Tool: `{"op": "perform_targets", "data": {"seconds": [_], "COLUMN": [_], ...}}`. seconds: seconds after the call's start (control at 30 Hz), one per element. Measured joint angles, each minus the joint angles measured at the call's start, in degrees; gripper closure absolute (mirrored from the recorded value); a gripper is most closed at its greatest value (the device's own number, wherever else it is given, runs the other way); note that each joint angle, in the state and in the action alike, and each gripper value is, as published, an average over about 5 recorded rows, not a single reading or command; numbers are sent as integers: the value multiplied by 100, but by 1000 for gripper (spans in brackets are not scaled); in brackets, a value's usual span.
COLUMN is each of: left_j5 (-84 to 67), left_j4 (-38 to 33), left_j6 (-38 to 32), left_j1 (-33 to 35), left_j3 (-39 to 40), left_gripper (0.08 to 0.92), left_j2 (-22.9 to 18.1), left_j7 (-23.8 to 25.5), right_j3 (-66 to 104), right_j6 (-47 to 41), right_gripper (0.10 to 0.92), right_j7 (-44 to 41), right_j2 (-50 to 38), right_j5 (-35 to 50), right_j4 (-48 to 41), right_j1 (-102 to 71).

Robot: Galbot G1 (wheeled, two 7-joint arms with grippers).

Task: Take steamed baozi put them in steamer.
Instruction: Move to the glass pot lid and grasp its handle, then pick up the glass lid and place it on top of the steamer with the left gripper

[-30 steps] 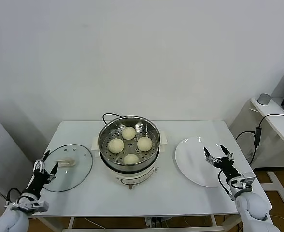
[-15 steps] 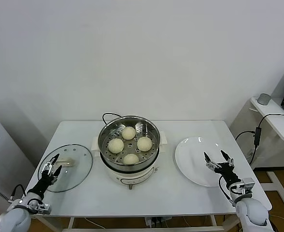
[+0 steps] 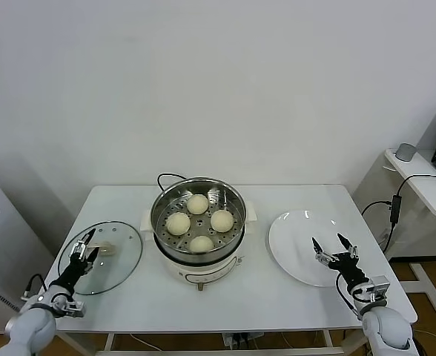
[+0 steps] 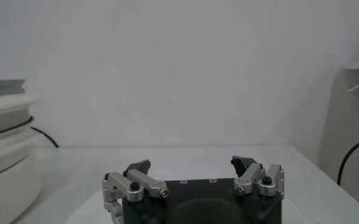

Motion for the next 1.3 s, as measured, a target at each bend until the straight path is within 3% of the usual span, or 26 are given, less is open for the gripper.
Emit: {"op": "perform_targets", "data": {"seconds": [0.3, 1.03, 1.3], "left_j5": [-188, -728, -1015], "left_j4": [154, -71, -623], "left_j6": [91, -26, 85], "left_j1": [-173, -116, -42], "left_j3": [108, -29, -207], "left_gripper": [213, 863, 894], "left_j2": [-76, 37, 361], "left_j7": [136, 133, 283], "right_j3": [64, 100, 156], "right_j6": [7, -12, -11], "right_gripper": [203, 203, 203], "right_j7": [-29, -64, -95], "right_j2": [-22, -39, -71], "right_j5": [-21, -44, -2], "right_j4": [23, 40, 103], "right_j1": [14, 72, 42]}}
